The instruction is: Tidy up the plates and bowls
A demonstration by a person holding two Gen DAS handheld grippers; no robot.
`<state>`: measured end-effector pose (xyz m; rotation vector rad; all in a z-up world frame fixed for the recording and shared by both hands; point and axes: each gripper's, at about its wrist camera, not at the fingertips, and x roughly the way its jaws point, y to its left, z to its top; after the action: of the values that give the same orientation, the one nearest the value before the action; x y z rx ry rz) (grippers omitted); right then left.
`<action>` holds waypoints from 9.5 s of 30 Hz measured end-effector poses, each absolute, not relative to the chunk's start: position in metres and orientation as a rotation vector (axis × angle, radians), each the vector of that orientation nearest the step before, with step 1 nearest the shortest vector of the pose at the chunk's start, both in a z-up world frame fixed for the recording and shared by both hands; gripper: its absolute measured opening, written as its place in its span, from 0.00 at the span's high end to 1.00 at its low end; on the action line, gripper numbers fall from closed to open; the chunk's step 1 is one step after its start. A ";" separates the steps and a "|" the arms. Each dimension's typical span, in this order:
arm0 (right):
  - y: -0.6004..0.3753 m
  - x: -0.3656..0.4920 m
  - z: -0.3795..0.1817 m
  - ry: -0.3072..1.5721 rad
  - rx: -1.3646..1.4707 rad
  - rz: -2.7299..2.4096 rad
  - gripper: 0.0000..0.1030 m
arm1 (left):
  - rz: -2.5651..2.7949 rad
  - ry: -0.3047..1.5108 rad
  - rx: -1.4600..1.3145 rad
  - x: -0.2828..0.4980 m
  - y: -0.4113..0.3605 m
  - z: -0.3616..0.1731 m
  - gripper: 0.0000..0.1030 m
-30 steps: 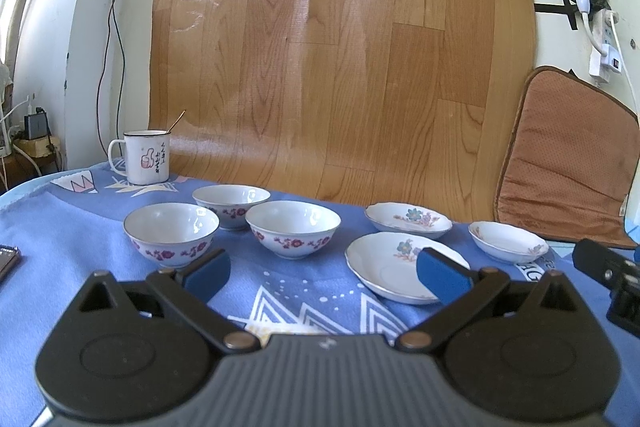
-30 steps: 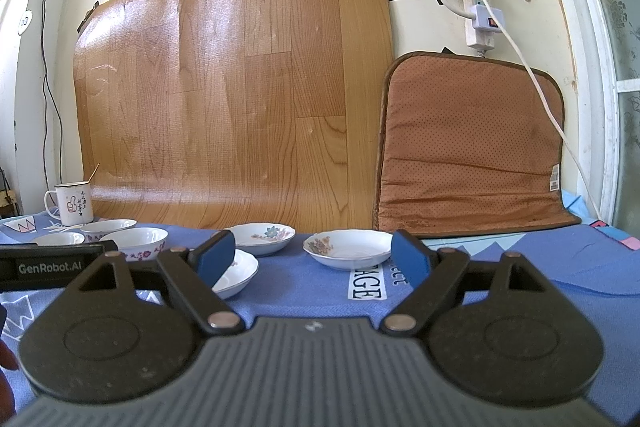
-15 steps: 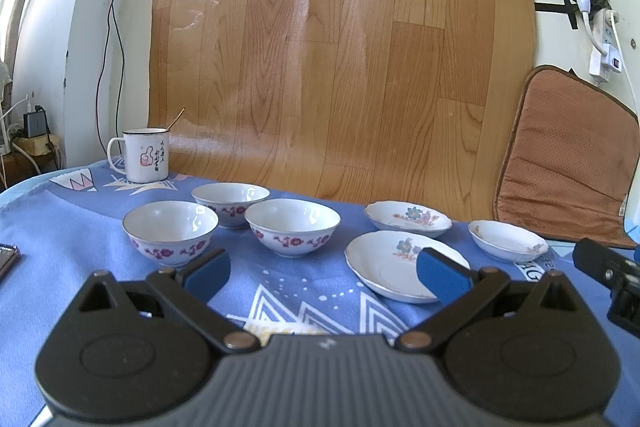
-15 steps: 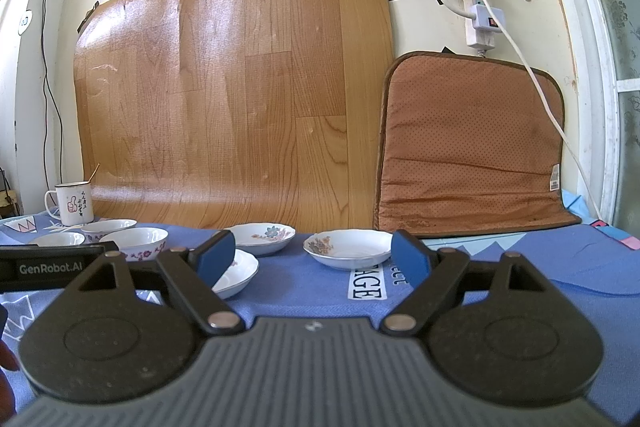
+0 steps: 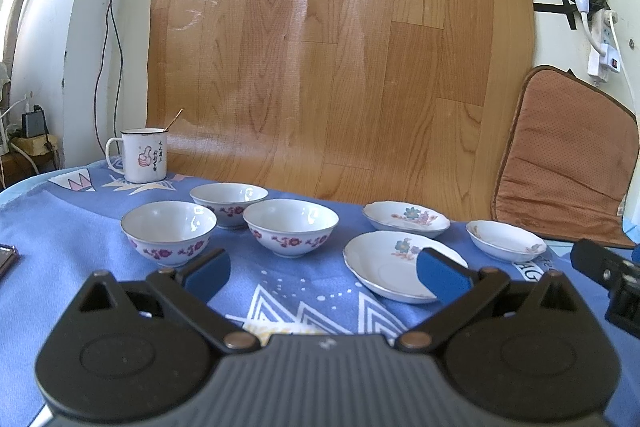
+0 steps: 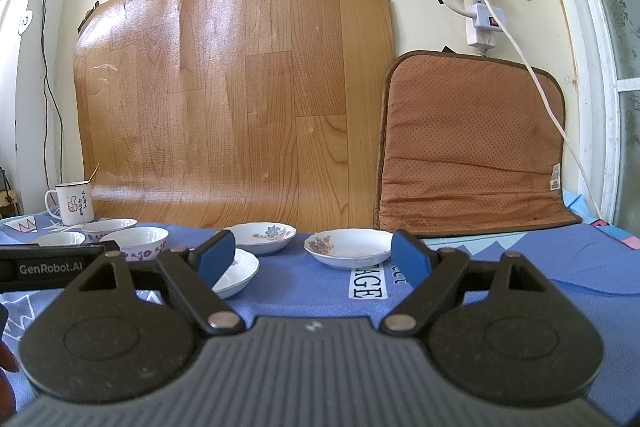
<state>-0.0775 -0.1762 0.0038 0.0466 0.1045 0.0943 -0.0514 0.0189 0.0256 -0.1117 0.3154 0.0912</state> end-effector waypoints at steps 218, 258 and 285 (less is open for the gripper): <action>-0.161 0.133 0.002 0.840 0.422 0.070 0.84 | -0.157 0.511 -0.337 0.005 0.103 -0.001 0.58; -0.226 -0.086 -0.028 0.641 0.394 0.443 0.84 | -0.151 0.575 -0.251 0.007 0.091 -0.004 0.52; -0.221 -0.092 -0.030 0.594 0.348 0.449 0.78 | -0.147 0.562 -0.254 0.010 0.089 -0.003 0.51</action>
<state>-0.0921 -0.2215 -0.0299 0.3477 0.5942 0.4493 0.0095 0.0892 -0.0029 -0.2537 0.5618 -0.1471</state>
